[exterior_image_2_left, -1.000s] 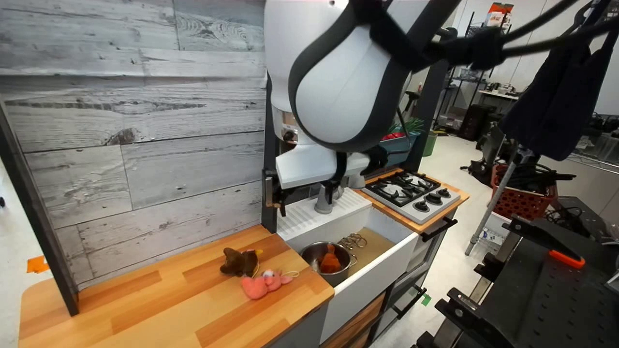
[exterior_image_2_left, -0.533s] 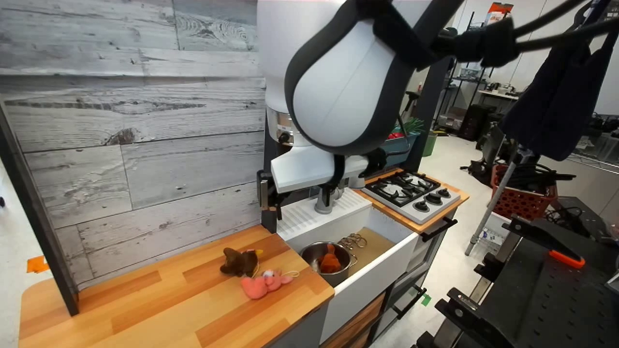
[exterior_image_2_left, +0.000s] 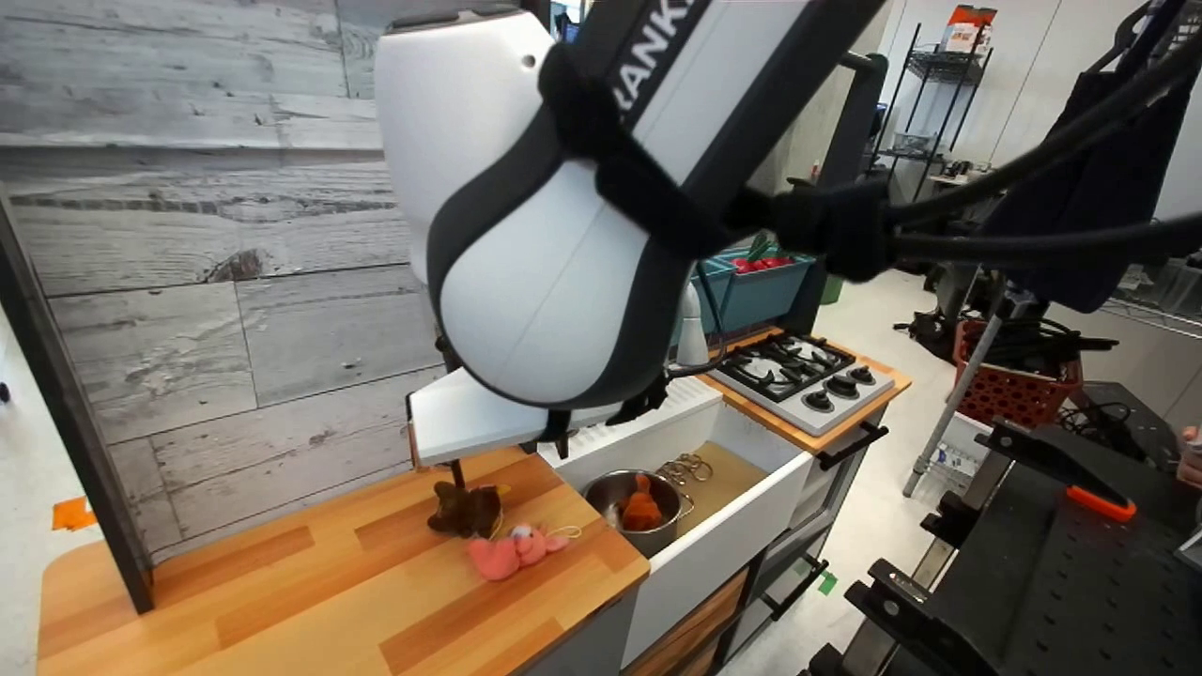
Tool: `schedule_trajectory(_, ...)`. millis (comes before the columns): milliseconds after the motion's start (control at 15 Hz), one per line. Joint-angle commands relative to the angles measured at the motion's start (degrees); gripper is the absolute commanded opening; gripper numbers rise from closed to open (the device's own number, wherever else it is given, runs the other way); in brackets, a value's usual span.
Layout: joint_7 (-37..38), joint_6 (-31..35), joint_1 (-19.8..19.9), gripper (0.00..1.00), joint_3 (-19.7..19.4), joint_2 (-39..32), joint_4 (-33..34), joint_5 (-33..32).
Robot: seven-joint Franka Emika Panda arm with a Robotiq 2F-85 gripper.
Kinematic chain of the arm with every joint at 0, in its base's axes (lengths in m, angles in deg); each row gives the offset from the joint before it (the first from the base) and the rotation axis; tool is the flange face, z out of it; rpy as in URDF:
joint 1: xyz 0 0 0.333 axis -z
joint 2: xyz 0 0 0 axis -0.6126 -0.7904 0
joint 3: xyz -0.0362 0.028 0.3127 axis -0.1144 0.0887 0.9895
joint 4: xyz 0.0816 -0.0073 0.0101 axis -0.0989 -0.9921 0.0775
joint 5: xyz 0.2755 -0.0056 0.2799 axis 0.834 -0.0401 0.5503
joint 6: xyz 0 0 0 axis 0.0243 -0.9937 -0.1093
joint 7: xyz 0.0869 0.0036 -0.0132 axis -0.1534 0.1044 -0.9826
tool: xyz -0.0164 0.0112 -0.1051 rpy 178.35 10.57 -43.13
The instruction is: Pick up all the toys and put them in the pot, that is in the sink
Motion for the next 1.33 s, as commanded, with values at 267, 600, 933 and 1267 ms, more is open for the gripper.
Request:
schedule_trajectory(267,1.4,-2.5,0.9,1.00,0.2,-9.3,10.6,3.1)
schedule_trajectory(600,1.5,-2.8,0.2,1.00,0.5,-13.3,16.7,3.1)
schedule_trajectory(933,1.7,-4.9,0.9,0.58,0.6,-16.8,22.6,3.4)
schedule_trajectory(1267,2.2,-6.9,1.5,0.19,0.4,-18.7,26.0,3.5)
